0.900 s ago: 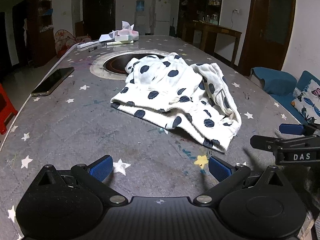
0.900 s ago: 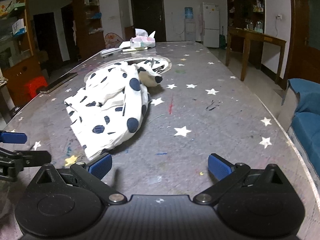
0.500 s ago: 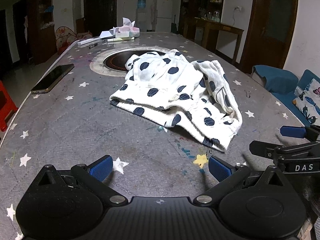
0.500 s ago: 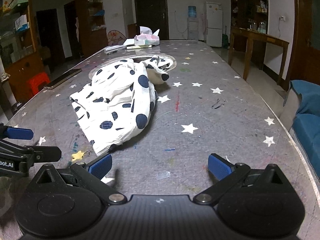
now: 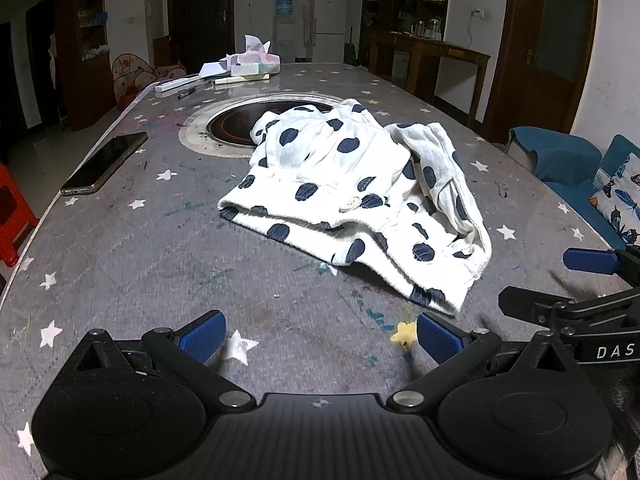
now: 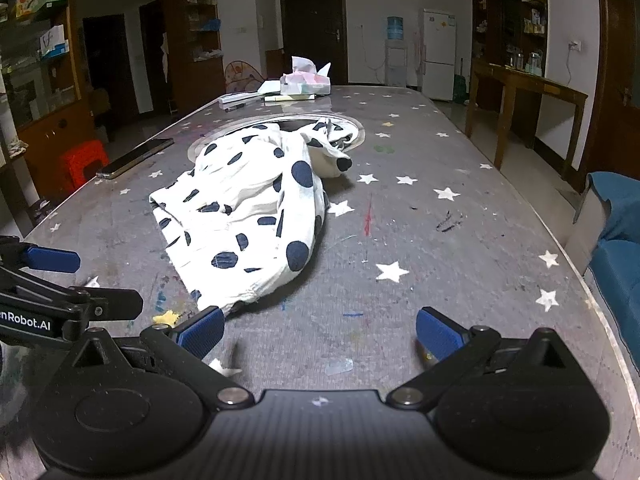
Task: Fold clothes
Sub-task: 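Move both grippers toward the crumpled white polka-dot garment, then close the left gripper on the waistband while the right gripper grasps the garment edge, then lift the garment with both grippers and shake it out above the table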
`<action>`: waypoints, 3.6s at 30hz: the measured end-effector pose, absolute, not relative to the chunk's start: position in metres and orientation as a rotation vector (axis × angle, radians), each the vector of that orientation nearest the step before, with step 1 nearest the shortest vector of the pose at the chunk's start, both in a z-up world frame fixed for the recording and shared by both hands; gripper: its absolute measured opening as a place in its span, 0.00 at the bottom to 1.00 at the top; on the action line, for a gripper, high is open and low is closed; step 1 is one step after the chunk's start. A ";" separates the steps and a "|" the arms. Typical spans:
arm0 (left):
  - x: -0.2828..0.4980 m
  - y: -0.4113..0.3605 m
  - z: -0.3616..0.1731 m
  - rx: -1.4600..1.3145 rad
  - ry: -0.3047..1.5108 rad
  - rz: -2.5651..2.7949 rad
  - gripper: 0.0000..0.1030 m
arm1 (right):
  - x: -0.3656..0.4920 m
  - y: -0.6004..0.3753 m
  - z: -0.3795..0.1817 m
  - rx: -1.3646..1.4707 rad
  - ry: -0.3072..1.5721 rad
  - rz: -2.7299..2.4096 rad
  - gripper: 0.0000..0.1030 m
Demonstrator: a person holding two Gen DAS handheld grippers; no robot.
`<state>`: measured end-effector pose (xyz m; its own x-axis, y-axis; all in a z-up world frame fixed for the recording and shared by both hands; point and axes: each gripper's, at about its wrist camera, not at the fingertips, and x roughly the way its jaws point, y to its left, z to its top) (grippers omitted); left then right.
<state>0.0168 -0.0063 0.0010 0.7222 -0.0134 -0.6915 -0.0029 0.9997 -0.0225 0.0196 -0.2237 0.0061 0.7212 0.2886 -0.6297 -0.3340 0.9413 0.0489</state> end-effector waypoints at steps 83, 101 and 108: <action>0.059 0.061 0.035 -0.026 0.719 -0.118 0.07 | 0.071 -0.234 0.035 0.042 0.732 0.580 0.07; -0.072 0.044 0.027 0.019 0.884 -0.356 0.07 | -0.030 -0.255 0.054 -0.161 0.868 0.872 0.15; -0.071 0.055 0.040 0.044 0.859 -0.347 0.21 | -0.020 -0.275 0.071 -0.118 0.856 0.843 0.28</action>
